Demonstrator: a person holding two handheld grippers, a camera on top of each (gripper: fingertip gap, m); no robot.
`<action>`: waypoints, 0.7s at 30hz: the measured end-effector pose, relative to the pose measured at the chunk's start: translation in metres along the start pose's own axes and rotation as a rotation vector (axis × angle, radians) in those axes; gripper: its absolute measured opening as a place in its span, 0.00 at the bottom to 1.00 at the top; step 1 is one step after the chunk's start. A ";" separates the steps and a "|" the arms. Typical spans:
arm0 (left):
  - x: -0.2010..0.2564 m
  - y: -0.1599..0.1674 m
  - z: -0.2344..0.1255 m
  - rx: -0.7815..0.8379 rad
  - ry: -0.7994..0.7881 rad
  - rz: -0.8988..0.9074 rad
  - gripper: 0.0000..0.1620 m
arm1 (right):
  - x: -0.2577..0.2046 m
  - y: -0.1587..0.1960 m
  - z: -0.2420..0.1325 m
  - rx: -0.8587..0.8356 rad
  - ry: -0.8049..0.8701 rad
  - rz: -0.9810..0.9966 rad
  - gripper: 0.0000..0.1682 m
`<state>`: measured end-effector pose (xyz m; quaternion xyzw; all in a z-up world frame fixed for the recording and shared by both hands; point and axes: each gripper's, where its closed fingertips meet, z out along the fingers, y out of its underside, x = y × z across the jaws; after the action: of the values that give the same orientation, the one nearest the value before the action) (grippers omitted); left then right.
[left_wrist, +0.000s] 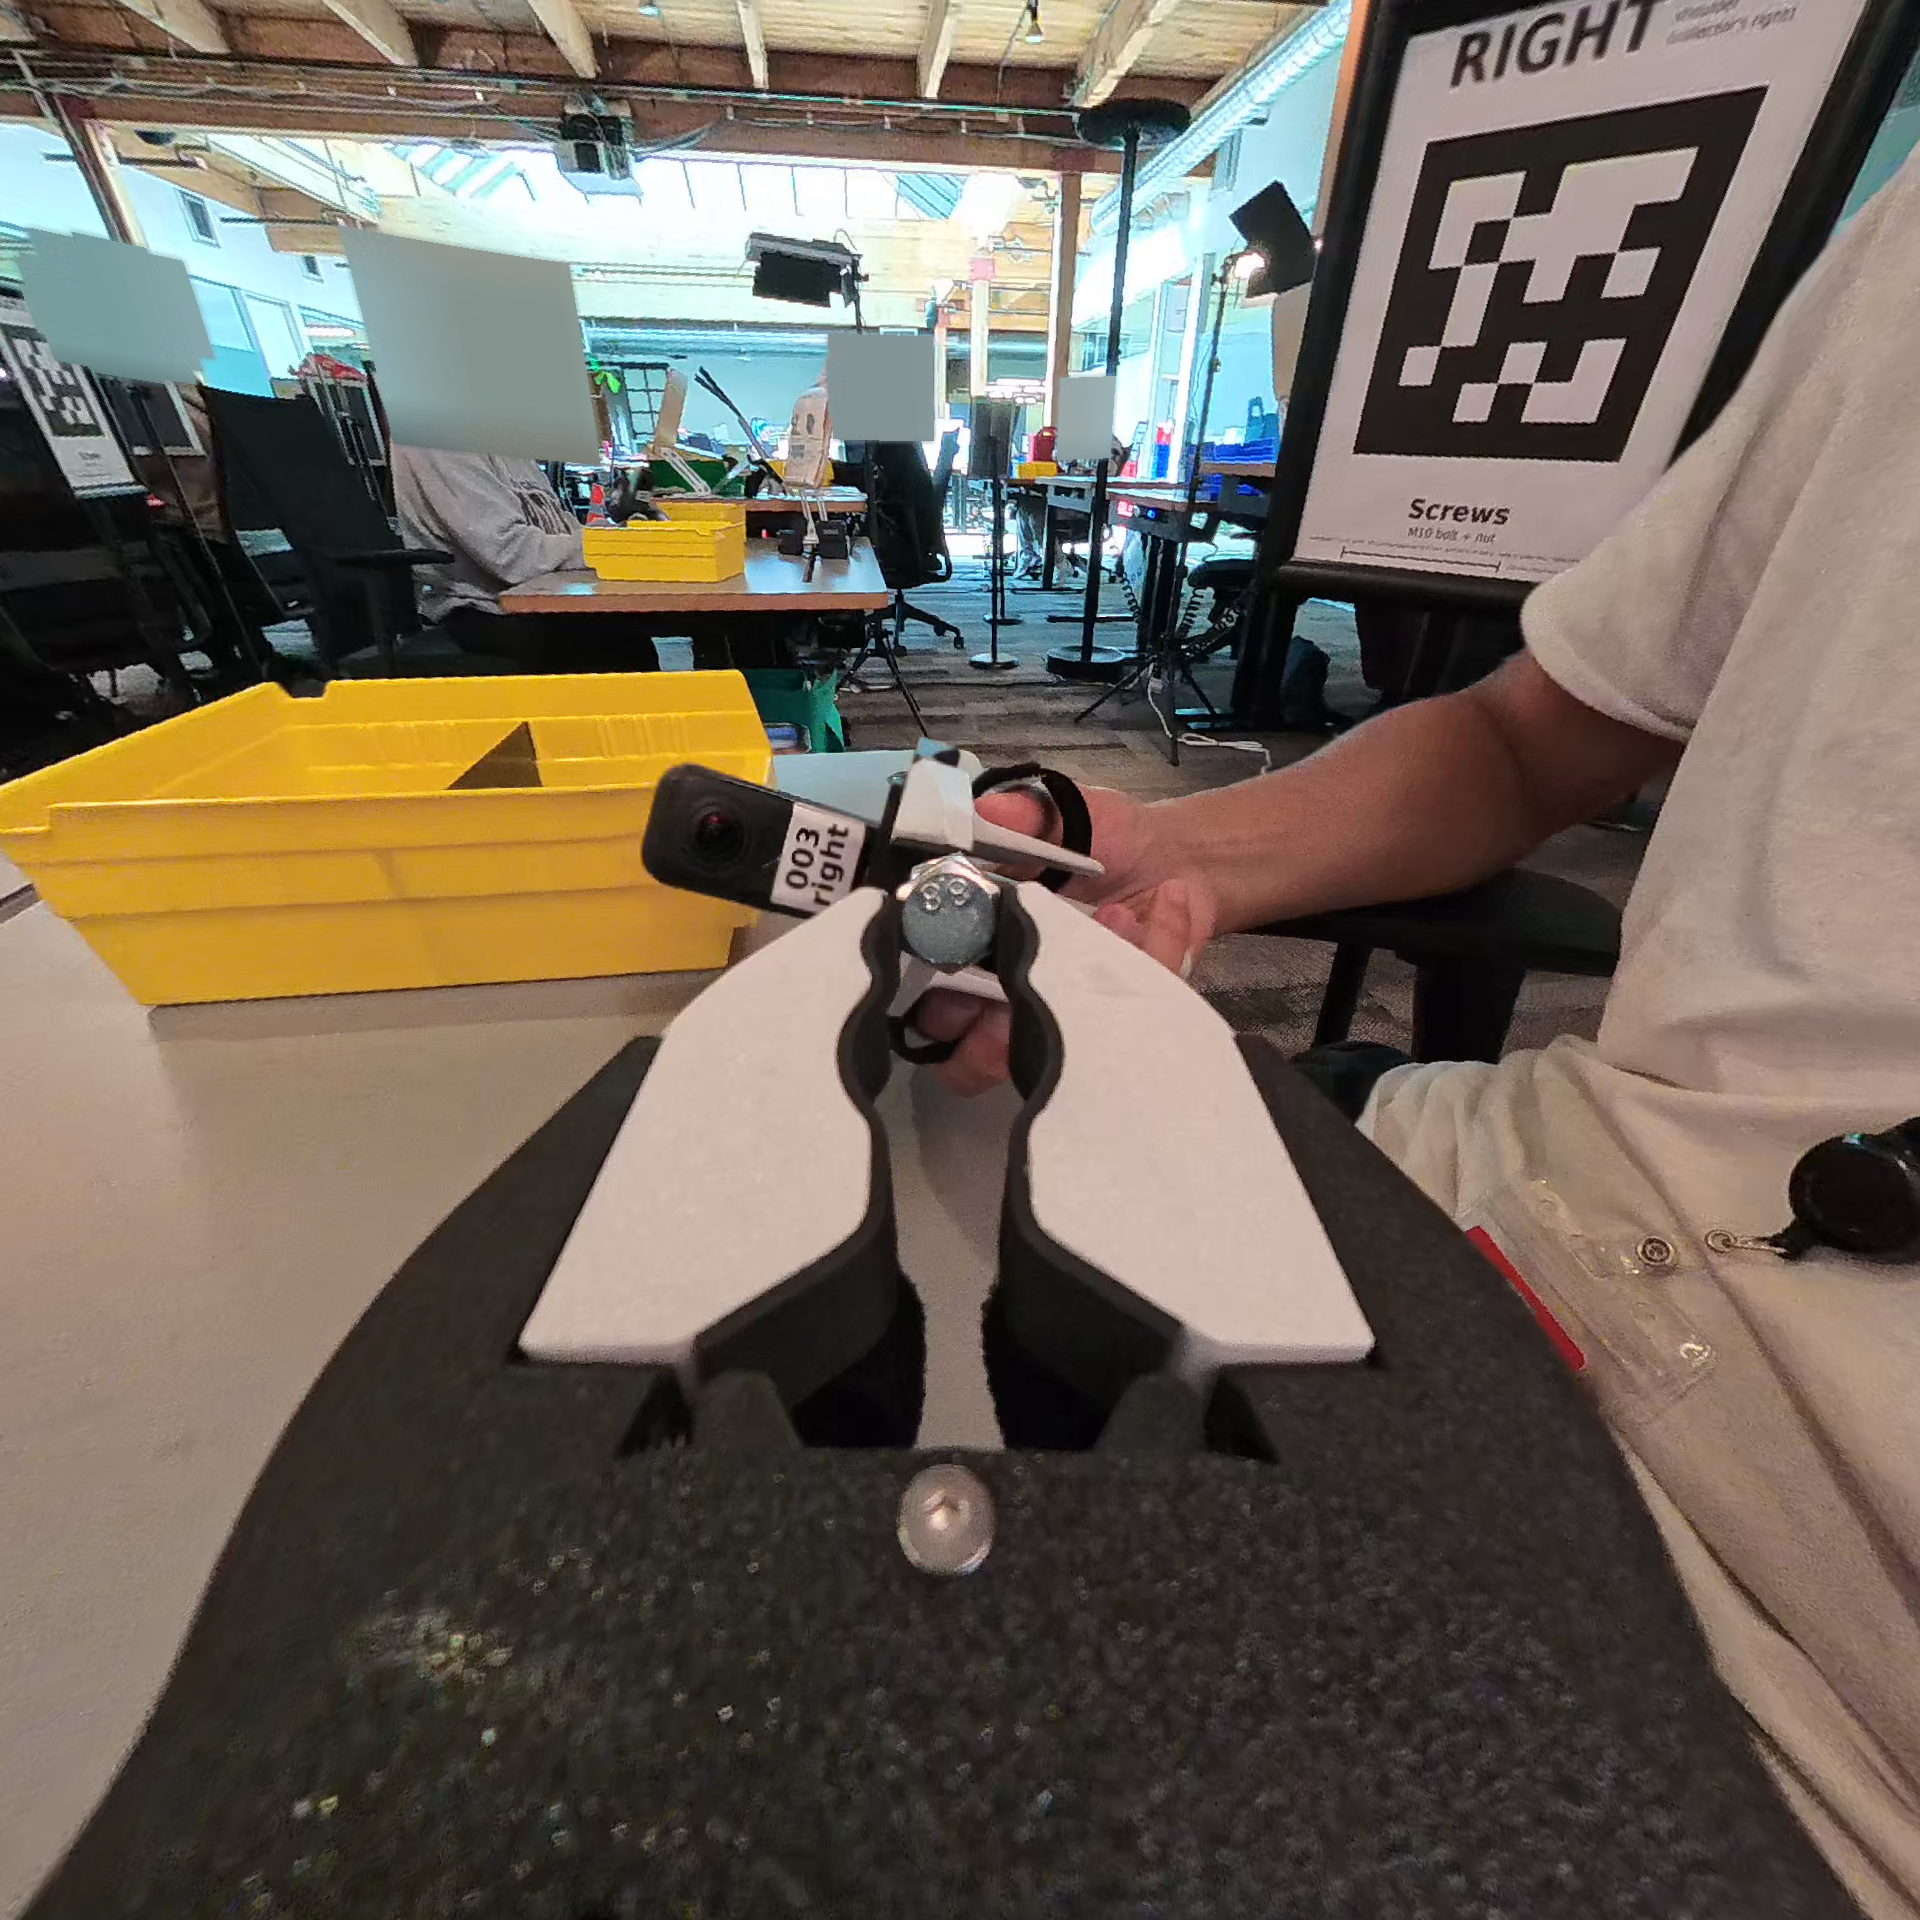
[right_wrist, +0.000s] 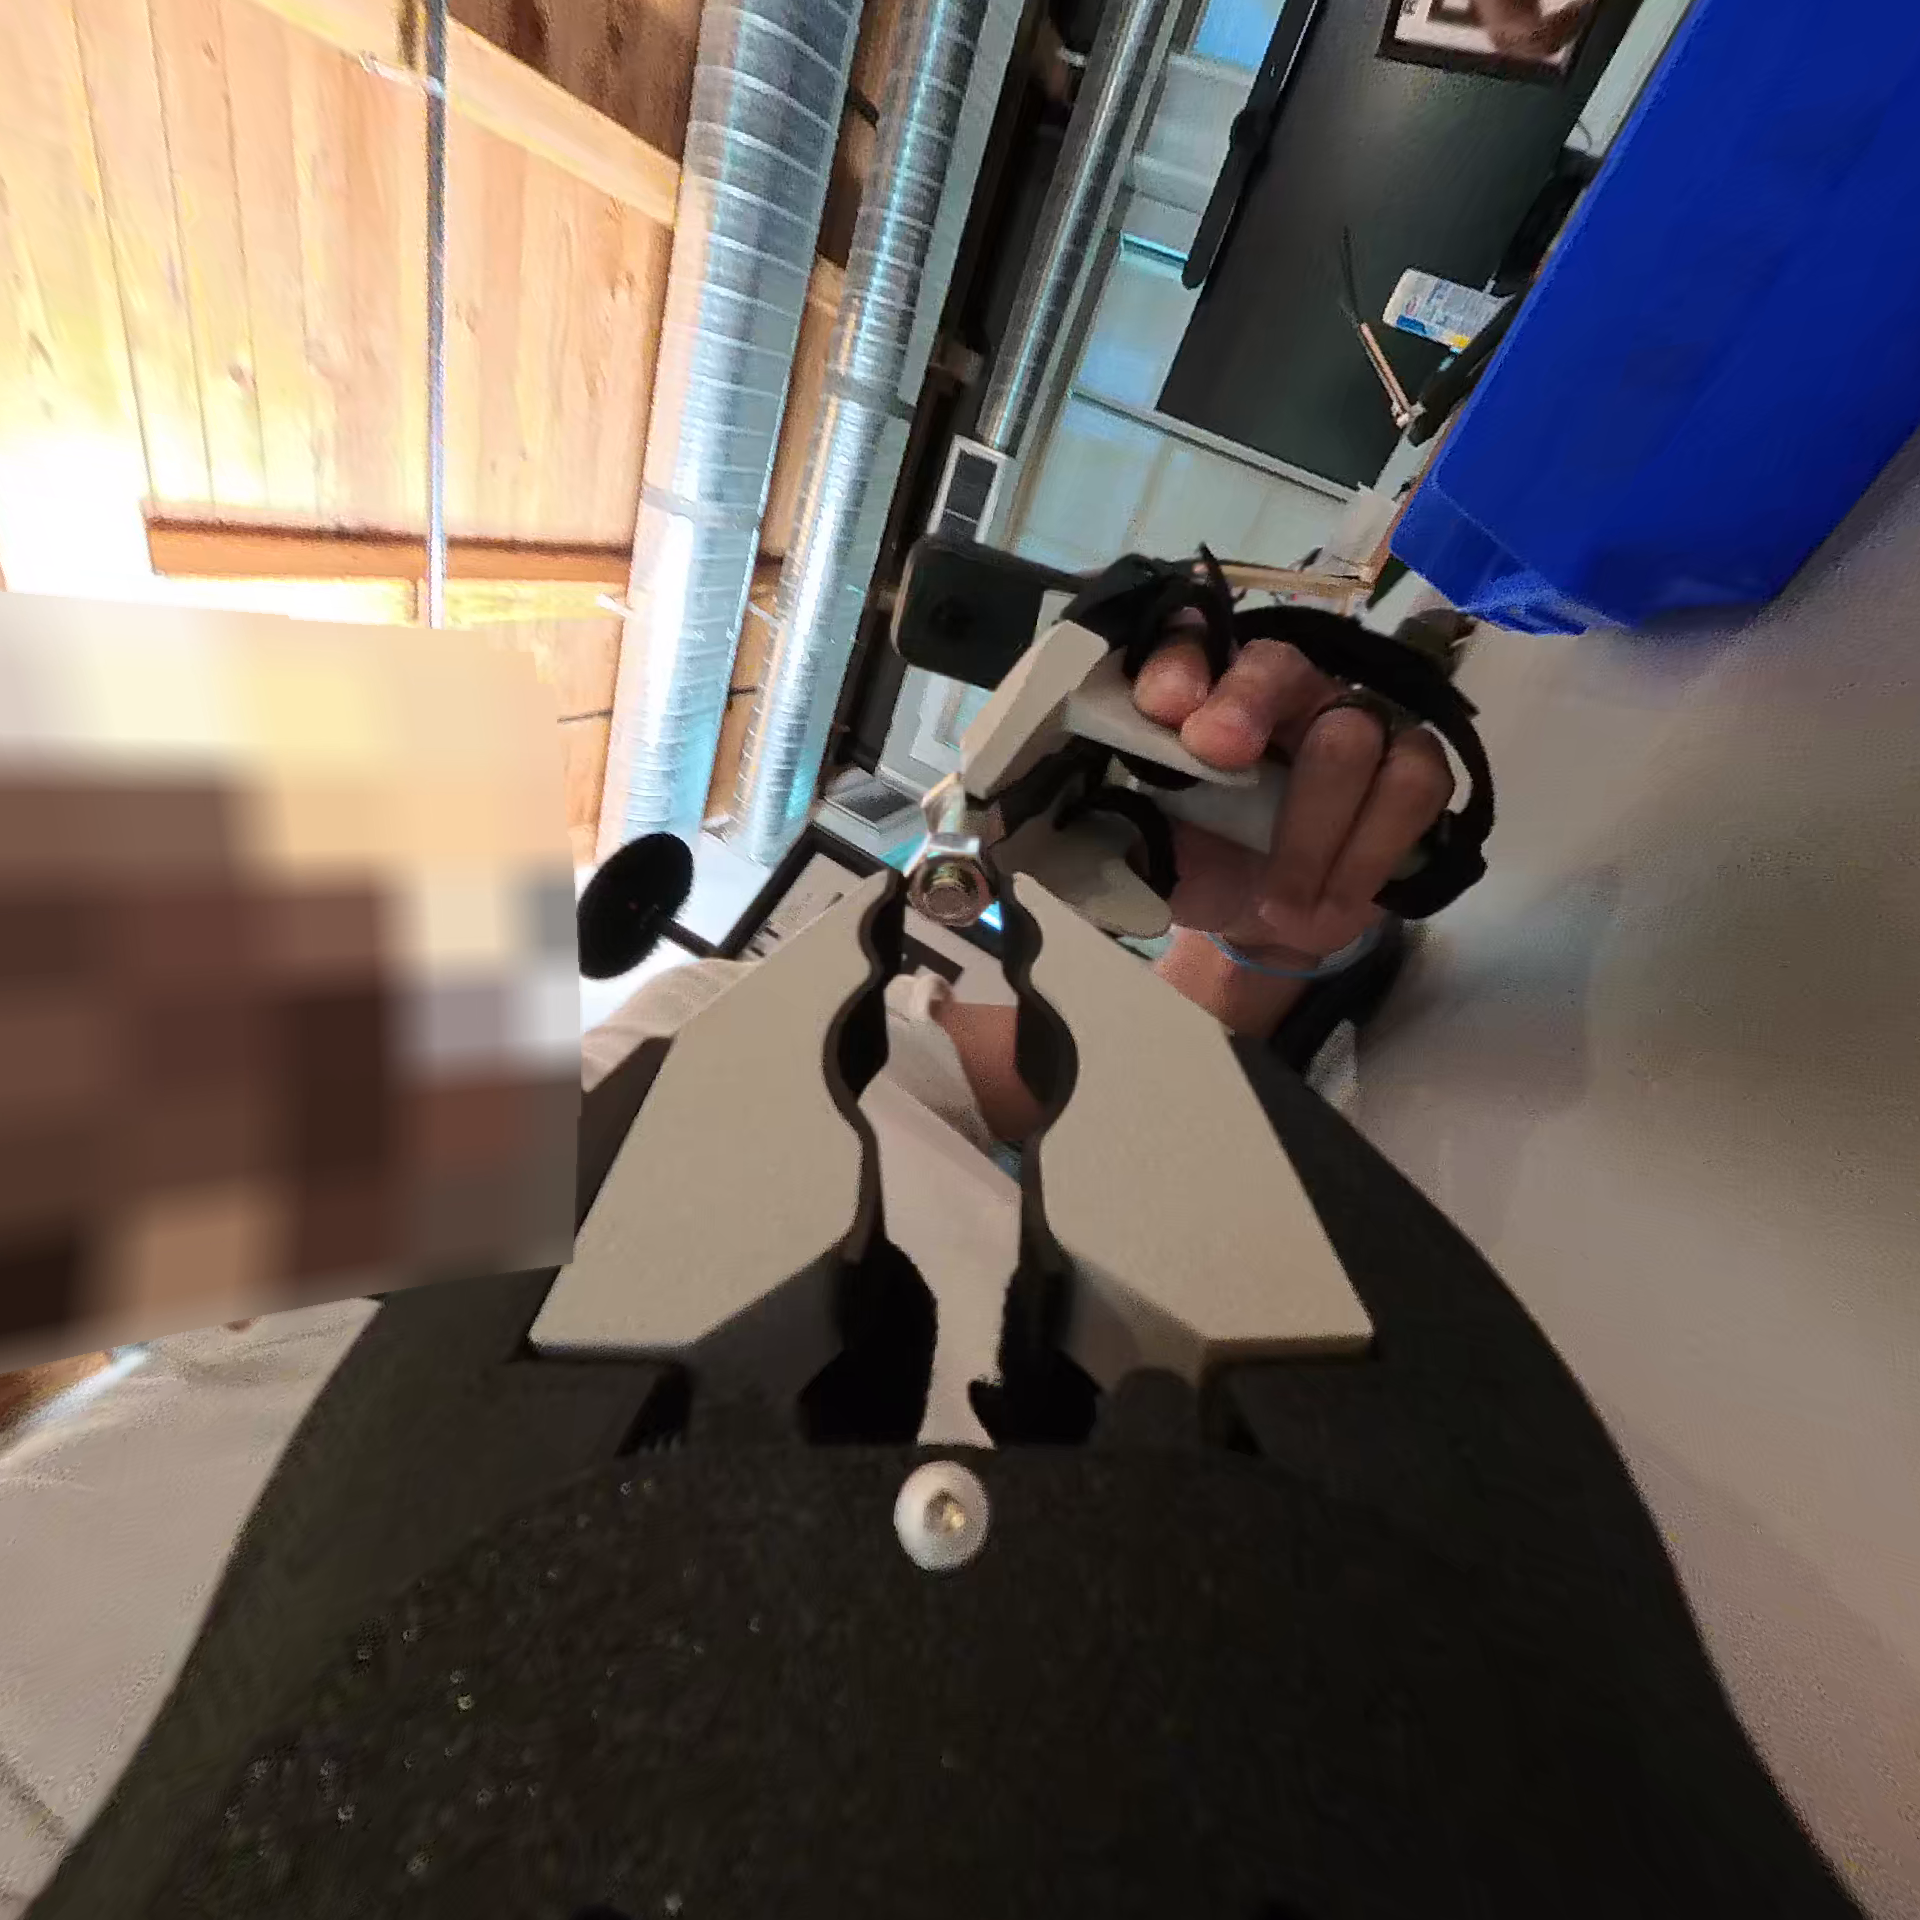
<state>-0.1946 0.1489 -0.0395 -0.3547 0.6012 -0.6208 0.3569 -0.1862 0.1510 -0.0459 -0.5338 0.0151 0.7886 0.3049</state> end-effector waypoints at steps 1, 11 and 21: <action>-0.001 0.000 -0.003 -0.003 -0.019 -0.002 0.11 | 0.001 0.000 0.003 -0.015 0.020 -0.045 0.11; 0.002 0.009 -0.039 -0.032 -0.178 -0.087 0.11 | 0.026 0.006 0.042 -0.211 0.200 -0.399 0.11; 0.008 0.004 -0.075 0.030 -0.290 -0.170 0.11 | 0.037 0.015 0.069 -0.365 0.261 -0.677 0.10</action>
<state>-0.2638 0.1792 -0.0450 -0.4847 0.5021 -0.5998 0.3915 -0.2597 0.1800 -0.0519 -0.6495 -0.2633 0.5591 0.4430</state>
